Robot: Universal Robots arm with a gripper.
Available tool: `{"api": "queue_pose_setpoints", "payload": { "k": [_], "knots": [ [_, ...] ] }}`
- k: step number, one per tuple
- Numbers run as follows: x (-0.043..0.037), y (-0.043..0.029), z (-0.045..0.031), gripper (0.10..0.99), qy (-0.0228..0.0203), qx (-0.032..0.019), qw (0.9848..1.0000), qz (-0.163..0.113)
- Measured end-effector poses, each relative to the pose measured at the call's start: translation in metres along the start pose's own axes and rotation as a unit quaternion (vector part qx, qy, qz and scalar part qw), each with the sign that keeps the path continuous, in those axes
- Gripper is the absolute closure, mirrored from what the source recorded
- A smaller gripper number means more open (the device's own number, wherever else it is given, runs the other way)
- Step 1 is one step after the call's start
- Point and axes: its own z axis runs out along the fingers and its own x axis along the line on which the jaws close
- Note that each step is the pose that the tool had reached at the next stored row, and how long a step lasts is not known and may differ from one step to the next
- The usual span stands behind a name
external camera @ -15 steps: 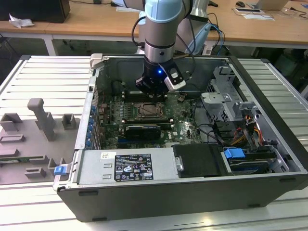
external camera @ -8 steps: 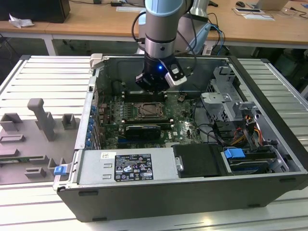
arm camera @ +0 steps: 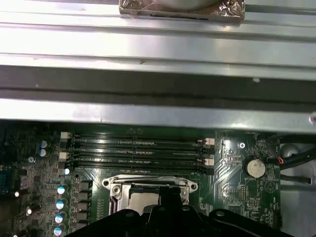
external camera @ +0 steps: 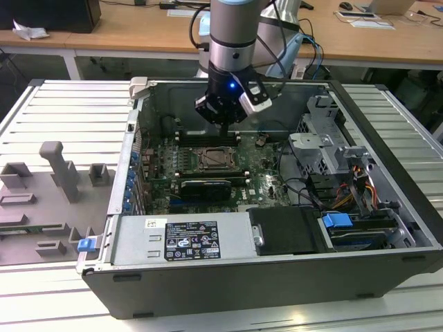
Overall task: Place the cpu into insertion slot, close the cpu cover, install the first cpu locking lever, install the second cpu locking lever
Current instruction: 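Install the second cpu locking lever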
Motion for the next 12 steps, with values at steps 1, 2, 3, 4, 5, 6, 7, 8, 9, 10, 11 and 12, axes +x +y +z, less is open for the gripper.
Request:
{"api": "queue_pose_setpoints", "payload": {
  "k": [1, 2, 3, 4, 5, 6, 7, 8, 9, 10, 11, 12],
  "knots": [
    [0.0001, -0.0025, -0.0003, 0.980, 0.0000, 0.0001, 1.0000, 0.000],
    [0.0002, -0.0052, -0.0005, 0.980, 0.0000, 0.0000, 1.0000, 0.000],
    [0.0003, -0.0080, -0.0008, 0.980, 0.0000, 0.0000, 1.0000, 0.000],
    [0.0004, -0.0107, -0.0011, 0.980, 0.0001, 0.0000, 1.0000, 0.000],
    [0.0004, -0.0124, -0.0012, 0.980, 0.0000, 0.0001, 1.0000, 0.000],
    [0.0005, -0.0138, -0.0014, 0.980, 0.0000, 0.0000, 1.0000, 0.000],
    [0.0005, -0.0153, -0.0015, 0.980, 0.0000, 0.0000, 1.0000, 0.000],
    [0.0005, -0.0162, -0.0016, 0.980, 0.0000, 0.0000, 1.0000, 0.000],
    [0.0006, -0.0173, -0.0017, 0.980, 0.0000, 0.0000, 1.0000, 0.000],
    [0.0006, -0.0179, -0.0018, 0.980, 0.0000, 0.0000, 1.0000, 0.000],
    [0.0006, -0.0187, -0.0018, 0.980, 0.0000, 0.0000, 1.0000, 0.000],
    [0.0006, -0.0190, -0.0018, 0.980, 0.0000, 0.0000, 1.0000, 0.000]
  ]
}}
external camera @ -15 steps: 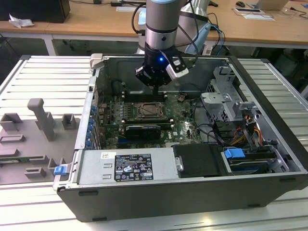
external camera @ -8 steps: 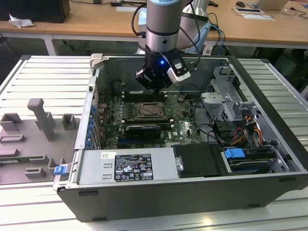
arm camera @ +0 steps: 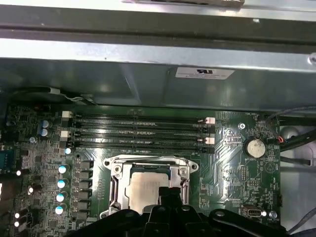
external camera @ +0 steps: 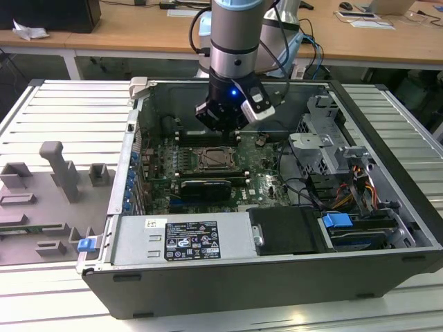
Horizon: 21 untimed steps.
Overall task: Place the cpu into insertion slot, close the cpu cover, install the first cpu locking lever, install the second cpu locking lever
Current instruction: 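Install the second cpu locking lever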
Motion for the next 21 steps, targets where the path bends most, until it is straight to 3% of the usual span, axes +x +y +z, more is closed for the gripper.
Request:
{"api": "queue_pose_setpoints", "payload": {
  "k": [12, 17, 21],
  "knots": [
    [0.0004, -0.0113, -0.0011, 0.980, 0.0000, 0.0001, 1.0000, 0.000],
    [0.0010, -0.0277, -0.0008, 0.980, 0.0002, -0.0050, 1.0000, 0.000],
    [0.0014, -0.0367, 0.0008, 0.980, 0.0014, -0.0067, 1.0000, -0.002]
  ]
}}
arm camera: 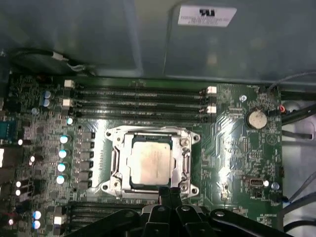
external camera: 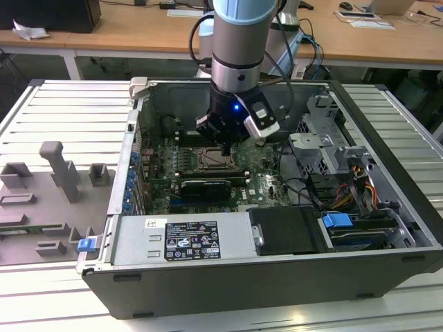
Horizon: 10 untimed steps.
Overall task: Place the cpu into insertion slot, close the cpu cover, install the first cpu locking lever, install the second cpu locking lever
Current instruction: 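Install the second cpu locking lever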
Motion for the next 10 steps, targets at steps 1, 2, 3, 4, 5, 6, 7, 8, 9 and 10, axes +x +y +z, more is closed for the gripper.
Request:
{"api": "queue_pose_setpoints", "payload": {
  "k": [1, 2, 3, 4, 5, 6, 7, 8, 9, 10],
  "knots": [
    [0.0004, -0.0030, 0.0007, 0.980, 0.0003, -0.0003, 1.0000, -0.001],
    [0.0016, -0.0042, 0.0012, 0.980, 0.0004, -0.0004, 1.0000, -0.002],
    [0.0027, -0.0048, 0.0014, 0.980, 0.0005, -0.0005, 1.0000, -0.002],
    [0.0042, -0.0053, 0.0015, 0.980, 0.0005, -0.0006, 1.0000, -0.002],
    [0.0060, -0.0060, 0.0016, 0.980, 0.0005, -0.0007, 1.0000, -0.002],
    [0.0075, -0.0070, 0.0016, 0.980, 0.0005, -0.0009, 1.0000, -0.002],
    [0.0094, -0.0089, 0.0016, 0.980, 0.0005, -0.0012, 1.0000, -0.002],
    [0.0102, -0.0100, 0.0016, 0.980, 0.0005, -0.0014, 1.0000, -0.002],
    [0.0111, -0.0110, 0.0015, 0.980, 0.0005, -0.0016, 1.0000, -0.002],
    [0.0123, -0.0122, 0.0014, 0.980, 0.0005, -0.0019, 1.0000, -0.002]
  ]
}}
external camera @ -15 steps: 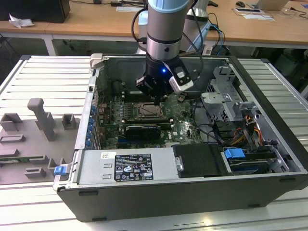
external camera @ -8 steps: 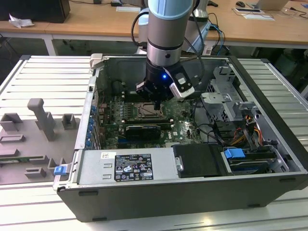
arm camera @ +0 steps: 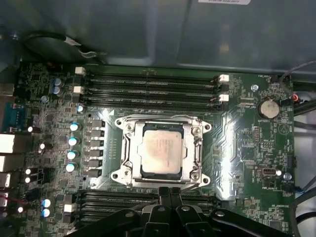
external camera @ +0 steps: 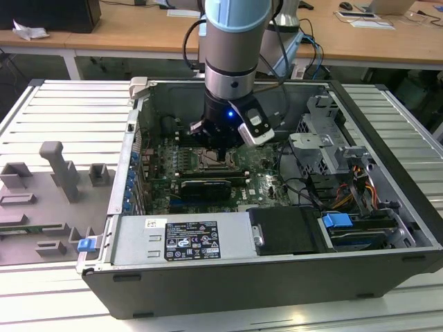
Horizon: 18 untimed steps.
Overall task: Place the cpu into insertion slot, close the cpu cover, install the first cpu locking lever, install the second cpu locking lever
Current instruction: 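Install the second cpu locking lever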
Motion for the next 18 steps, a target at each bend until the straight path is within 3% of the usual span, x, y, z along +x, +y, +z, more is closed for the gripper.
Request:
{"api": "queue_pose_setpoints", "payload": {
  "k": [5, 8, 16, 18],
  "knots": [
    [0.0110, -0.0024, -0.0001, 0.980, -0.0001, -0.0011, 1.0000, 0.000],
    [0.0227, -0.0022, 0.0000, 0.980, -0.0001, -0.0013, 1.0000, 0.000],
    [0.0238, -0.0032, 0.0020, 0.980, -0.0001, -0.0023, 1.0000, 0.000],
    [0.0241, -0.0073, 0.0021, 0.980, -0.0003, -0.0072, 1.0000, 0.000]
  ]
}}
